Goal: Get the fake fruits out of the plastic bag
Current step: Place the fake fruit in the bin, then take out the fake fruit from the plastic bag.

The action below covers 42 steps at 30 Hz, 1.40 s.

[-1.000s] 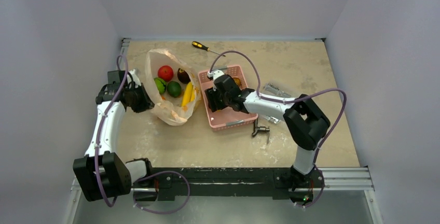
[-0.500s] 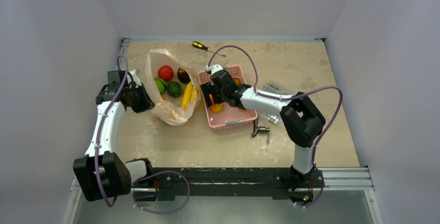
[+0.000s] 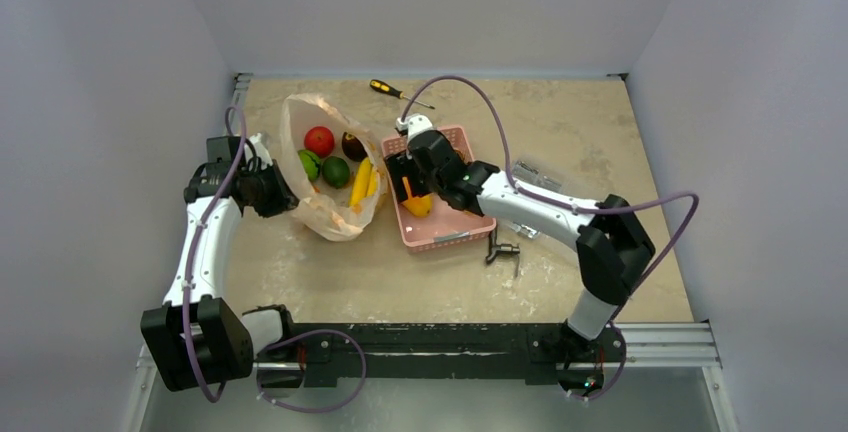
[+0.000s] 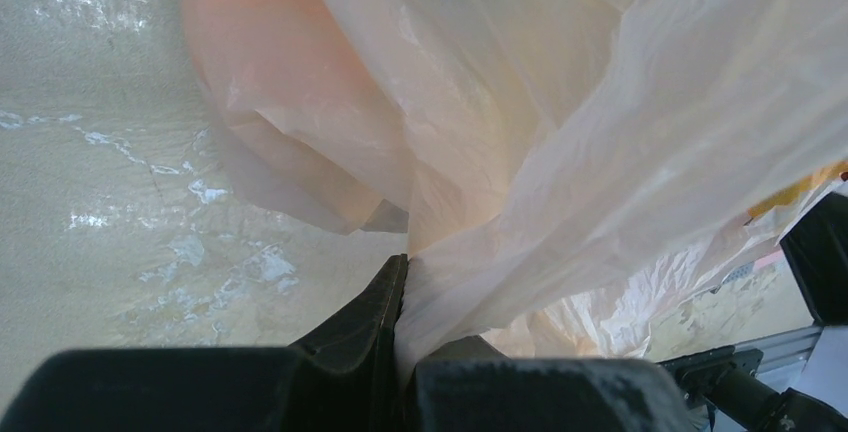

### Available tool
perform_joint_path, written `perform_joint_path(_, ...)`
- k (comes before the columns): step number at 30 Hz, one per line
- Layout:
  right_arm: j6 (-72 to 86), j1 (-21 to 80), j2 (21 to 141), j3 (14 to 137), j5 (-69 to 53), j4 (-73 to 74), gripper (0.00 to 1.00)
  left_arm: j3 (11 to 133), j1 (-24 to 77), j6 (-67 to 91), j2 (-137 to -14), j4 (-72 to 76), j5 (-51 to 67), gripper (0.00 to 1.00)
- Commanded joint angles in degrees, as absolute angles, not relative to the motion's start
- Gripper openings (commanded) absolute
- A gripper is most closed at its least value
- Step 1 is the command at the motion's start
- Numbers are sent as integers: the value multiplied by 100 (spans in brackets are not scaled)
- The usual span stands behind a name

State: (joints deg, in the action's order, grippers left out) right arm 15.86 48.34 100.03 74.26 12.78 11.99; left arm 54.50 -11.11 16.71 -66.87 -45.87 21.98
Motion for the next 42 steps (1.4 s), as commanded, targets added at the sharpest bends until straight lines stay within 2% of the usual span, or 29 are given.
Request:
perform_joint_path(1,1732,5414,9388,7536,1433,1144,73,5428,-1088,1617,-6473,-4373,2357,0)
perform_joint_path(6,1715,6178,9189,7746,1759,829,67,5403,-1085,1617,-6448,-4371,2328,0)
perform_joint_path(12,1555,6397,9470,7796,1513,-235,42,5397,-1081,1617,-6510,-4336,2360,0)
perform_joint_path(14,1464,6398,9853,8327,1428,-32,35,5408,-1066,1601,-6572,-4386,2343,0)
perform_joint_path(16,1433,6398,10274,8785,1486,262,33,5404,-1034,1587,-6564,-4400,2319,0)
perform_joint_path(25,680,6382,11777,10380,2355,786,33,5410,-1007,1582,-6605,-4399,2286,0)
perform_joint_path(31,475,6241,12247,10832,2559,916,34,5414,-1002,1573,-6613,-4398,2270,0)
perform_joint_path(36,393,6083,12611,11168,2328,952,38,5417,-1002,1573,-6623,-4412,2275,0)
perform_joint_path(42,427,5868,13070,11648,2047,1036,48,5414,-993,1565,-6633,-4406,2276,0)
